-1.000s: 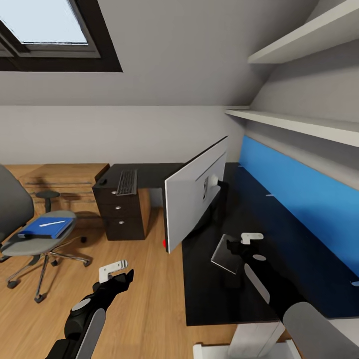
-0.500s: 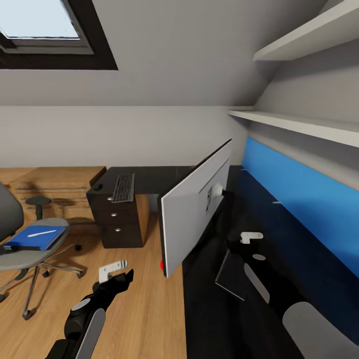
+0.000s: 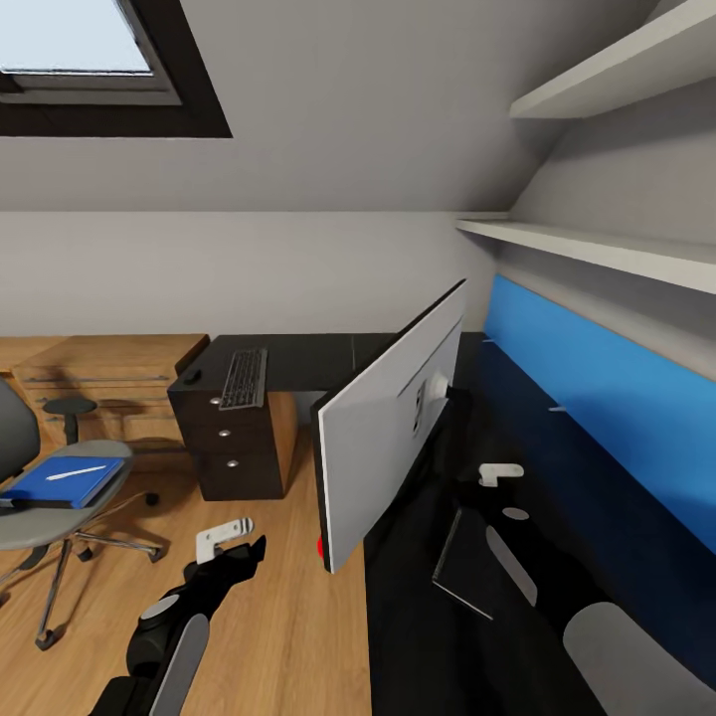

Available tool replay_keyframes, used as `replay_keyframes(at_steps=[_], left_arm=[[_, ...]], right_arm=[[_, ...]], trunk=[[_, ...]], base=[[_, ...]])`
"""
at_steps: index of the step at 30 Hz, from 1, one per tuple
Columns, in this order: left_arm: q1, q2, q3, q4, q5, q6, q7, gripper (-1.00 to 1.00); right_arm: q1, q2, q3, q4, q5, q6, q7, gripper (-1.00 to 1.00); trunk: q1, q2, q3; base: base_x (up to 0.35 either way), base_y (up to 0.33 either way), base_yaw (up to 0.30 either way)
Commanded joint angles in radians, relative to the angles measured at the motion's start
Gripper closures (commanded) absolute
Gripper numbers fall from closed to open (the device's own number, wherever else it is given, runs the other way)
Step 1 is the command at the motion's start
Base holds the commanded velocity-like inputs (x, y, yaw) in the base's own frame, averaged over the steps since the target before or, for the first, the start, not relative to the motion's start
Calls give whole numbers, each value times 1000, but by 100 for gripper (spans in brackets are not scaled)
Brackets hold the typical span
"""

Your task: In the bedroom, organize the workspace by keeping the computer under the desk, ensuring the monitor is on the desk, placing the keyboard on the desk next to the monitor, placing the mouse on the desk next to the keyboard, moving the folder from the swivel chair onto the desk next to the mouse, stacking the notebook on top of the folder with the pen on top of the notebook, and positioning the swivel chair next to the desk.

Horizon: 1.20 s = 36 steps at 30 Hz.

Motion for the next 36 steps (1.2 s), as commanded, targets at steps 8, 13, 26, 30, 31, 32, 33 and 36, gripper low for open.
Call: replay_keyframes(at_steps=[8,13,26,30,31,32,33,36], left_arm=[[-1,-2,33,-8,13,4,10,-100],[-1,-2,44,-9,13,4,10,-100],[-1,-4,49,-9,14,3,10,-100],[-1,-4,49,-9,14,2,10,-100],[-1,-4,49,-9,13,2,10,-100],[-1,-4,48,-9,13,2,10,-100],[-1,-4,48,-9,13,2,10,-100],[-1,-4,47,-9,13,1,10,-100]], right_arm=[[-1,-2,9,-1,-8,4,-9,-100],[-1,-2,10,0,-8,4,-8,-100],[-1,-1,63,5,-7,5,-10,-100],[-1,-1,67,5,-7,7,-10,-100],[-1,-1,67,5,-7,7,-10,-100],[-1,-1,68,5,-7,8,-10,-100],[-1,-1,68,5,-7,9,-10,-100],[-1,-1,68,6,-7,10,-11,-100]], trunk=[[19,-36,-17],[38,-71,-32],[88,-162,-73],[104,-190,-86],[107,-197,-89],[111,-204,-92],[115,-211,-95],[127,-232,-105]], base=[[3,0,0],[0,0,0],[0,0,0],[0,0,0],[0,0,0],[0,0,0],[0,0,0],[0,0,0]])
